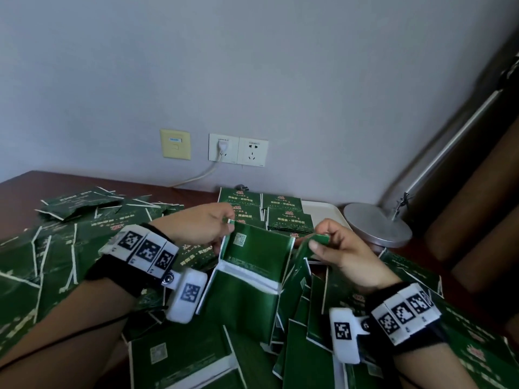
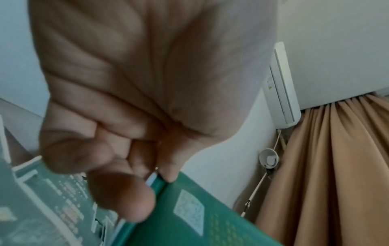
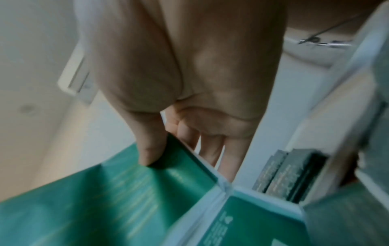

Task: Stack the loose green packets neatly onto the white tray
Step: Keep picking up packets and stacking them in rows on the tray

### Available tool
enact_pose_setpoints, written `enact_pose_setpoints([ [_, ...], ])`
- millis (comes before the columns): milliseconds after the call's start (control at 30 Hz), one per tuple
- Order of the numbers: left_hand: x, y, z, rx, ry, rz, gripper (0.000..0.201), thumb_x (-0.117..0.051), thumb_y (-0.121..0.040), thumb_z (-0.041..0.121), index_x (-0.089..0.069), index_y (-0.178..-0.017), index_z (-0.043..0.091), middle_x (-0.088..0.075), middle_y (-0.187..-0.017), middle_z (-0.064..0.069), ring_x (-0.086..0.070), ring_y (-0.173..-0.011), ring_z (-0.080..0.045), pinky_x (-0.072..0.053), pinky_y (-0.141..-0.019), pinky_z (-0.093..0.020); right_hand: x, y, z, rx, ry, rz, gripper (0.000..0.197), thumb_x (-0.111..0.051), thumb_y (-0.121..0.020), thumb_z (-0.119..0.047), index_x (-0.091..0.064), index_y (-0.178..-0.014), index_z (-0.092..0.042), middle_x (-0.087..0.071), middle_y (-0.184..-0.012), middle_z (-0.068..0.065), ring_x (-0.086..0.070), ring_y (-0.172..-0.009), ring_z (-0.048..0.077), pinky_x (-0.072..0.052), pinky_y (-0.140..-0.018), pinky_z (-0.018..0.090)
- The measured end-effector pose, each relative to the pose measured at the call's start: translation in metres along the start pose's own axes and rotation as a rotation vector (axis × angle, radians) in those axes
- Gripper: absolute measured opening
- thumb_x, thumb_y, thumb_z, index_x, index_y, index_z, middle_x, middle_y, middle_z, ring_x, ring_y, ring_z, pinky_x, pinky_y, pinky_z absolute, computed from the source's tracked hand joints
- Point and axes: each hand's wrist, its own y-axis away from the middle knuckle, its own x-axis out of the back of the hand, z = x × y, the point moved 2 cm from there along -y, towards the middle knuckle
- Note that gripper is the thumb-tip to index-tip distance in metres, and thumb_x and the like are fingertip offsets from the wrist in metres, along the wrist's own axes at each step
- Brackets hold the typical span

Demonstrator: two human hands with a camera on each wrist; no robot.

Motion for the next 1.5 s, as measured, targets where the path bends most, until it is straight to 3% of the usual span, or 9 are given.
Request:
enact_pose_setpoints([
  [167, 0.003, 0.001, 0.005, -0.145, -0.041, 0.009, 0.007, -0.05, -0.102, 0.015, -0.052, -0.095, 0.015, -0.073, -0.082, -0.007, -0.067, -0.065, -0.002, -0.05, -0.064, -0.026, 0.012, 0.015, -0.004, 0.054, -0.066, 0.074, 0.024, -0.075, -0.082, -0.011, -0.055, -0.07, -0.015, -0.067, -0.109, 0.028, -0.063, -0.099, 0.032, -0.049, -0.09, 0.039],
  [233, 0.005, 0.001, 0.003, -0.205, -0.078, -0.014, 0.005, -0.057, -0.098, 0.014, -0.057, -0.094, 0.012, -0.075, -0.085, -0.005, -0.071, -0.075, -0.004, -0.056, -0.071, -0.029, 0.022, 0.021, -0.003, 0.061, 0.051, 0.034, 0.033, -0.061, -0.082, 0.018, -0.053, -0.064, -0.008, -0.073, -0.107, 0.016, -0.068, -0.106, 0.025, -0.052, -0.092, 0.03],
  [367, 0.009, 0.002, -0.002, -0.244, -0.092, -0.108, 0.009, -0.072, -0.085, 0.004, -0.068, -0.083, 0.011, -0.076, -0.097, 0.008, -0.072, -0.093, -0.007, -0.055, -0.086, -0.027, 0.023, 0.028, 0.002, -0.052, 0.3, -0.061, 0.053, -0.05, -0.074, 0.029, -0.063, -0.053, -0.017, -0.076, -0.092, 0.008, -0.07, -0.099, 0.02, -0.05, -0.091, 0.025],
  [467, 0.002, 0.004, -0.003, -0.204, -0.187, -0.33, 0.035, -0.063, -0.085, -0.009, -0.076, -0.077, 0.022, -0.075, -0.108, 0.007, -0.068, -0.107, -0.004, -0.05, -0.098, -0.025, 0.022, 0.028, 0.005, -0.12, 0.365, -0.091, 0.043, -0.054, -0.077, 0.024, -0.065, -0.061, -0.014, -0.076, -0.086, 0.008, -0.072, -0.093, 0.015, -0.052, -0.085, 0.027],
  [567, -0.009, 0.001, -0.001, -0.165, -0.257, -0.391, 0.046, -0.057, -0.087, -0.008, -0.075, -0.076, 0.033, -0.076, -0.1, 0.005, -0.071, -0.098, -0.013, -0.053, -0.097, -0.042, 0.02, 0.027, 0.004, -0.146, 0.441, -0.067, 0.025, -0.07, -0.082, 0.004, -0.07, -0.074, -0.02, -0.075, -0.086, 0.001, -0.07, -0.085, 0.01, -0.053, -0.083, 0.031],
  [700, -0.032, -0.002, 0.009, -0.082, -0.3, -0.381, 0.012, -0.069, -0.089, 0.027, -0.065, -0.101, 0.029, -0.072, -0.099, 0.011, -0.069, -0.094, -0.009, -0.053, -0.095, -0.041, 0.015, 0.016, -0.005, -0.195, 0.593, 0.034, 0.012, -0.079, -0.08, -0.019, -0.069, -0.082, -0.026, -0.071, -0.082, -0.005, -0.067, -0.077, 0.011, -0.055, -0.076, 0.032],
  [867, -0.061, -0.006, 0.016, 0.016, -0.606, -0.513, 0.066, -0.08, -0.076, 0.05, -0.051, -0.133, 0.034, -0.057, -0.104, 0.015, -0.058, -0.098, -0.011, -0.049, -0.093, -0.035, 0.001, -0.012, -0.007, -0.479, 0.971, -0.156, 0.032, -0.071, -0.086, -0.044, -0.061, -0.109, -0.025, -0.062, -0.105, -0.007, -0.06, -0.098, 0.013, -0.05, -0.087, 0.03],
  [1167, -0.061, -0.007, 0.015, 0.015, -0.764, -0.518, 0.05, -0.083, -0.075, 0.039, -0.057, -0.113, 0.022, -0.052, -0.104, 0.006, -0.056, -0.104, -0.02, -0.05, -0.088, -0.035, -0.017, -0.031, 0.009, -0.657, 0.994, -0.18, 0.083, -0.085, -0.074, -0.03, -0.041, -0.142, -0.012, -0.055, -0.136, 0.006, -0.055, -0.119, 0.025, -0.047, -0.1, 0.035],
  [1500, -0.052, -0.004, 0.014, -0.157, -0.44, -0.46, 0.018, -0.073, -0.087, 0.03, -0.061, -0.099, 0.025, -0.059, -0.086, 0.018, -0.054, -0.079, -0.001, -0.043, -0.073, -0.026, -0.012, -0.028, 0.012, -0.58, 0.845, -0.145, 0.069, -0.094, -0.059, -0.022, -0.056, -0.117, -0.026, -0.059, -0.112, -0.002, -0.059, -0.103, 0.021, -0.052, -0.093, 0.034],
])
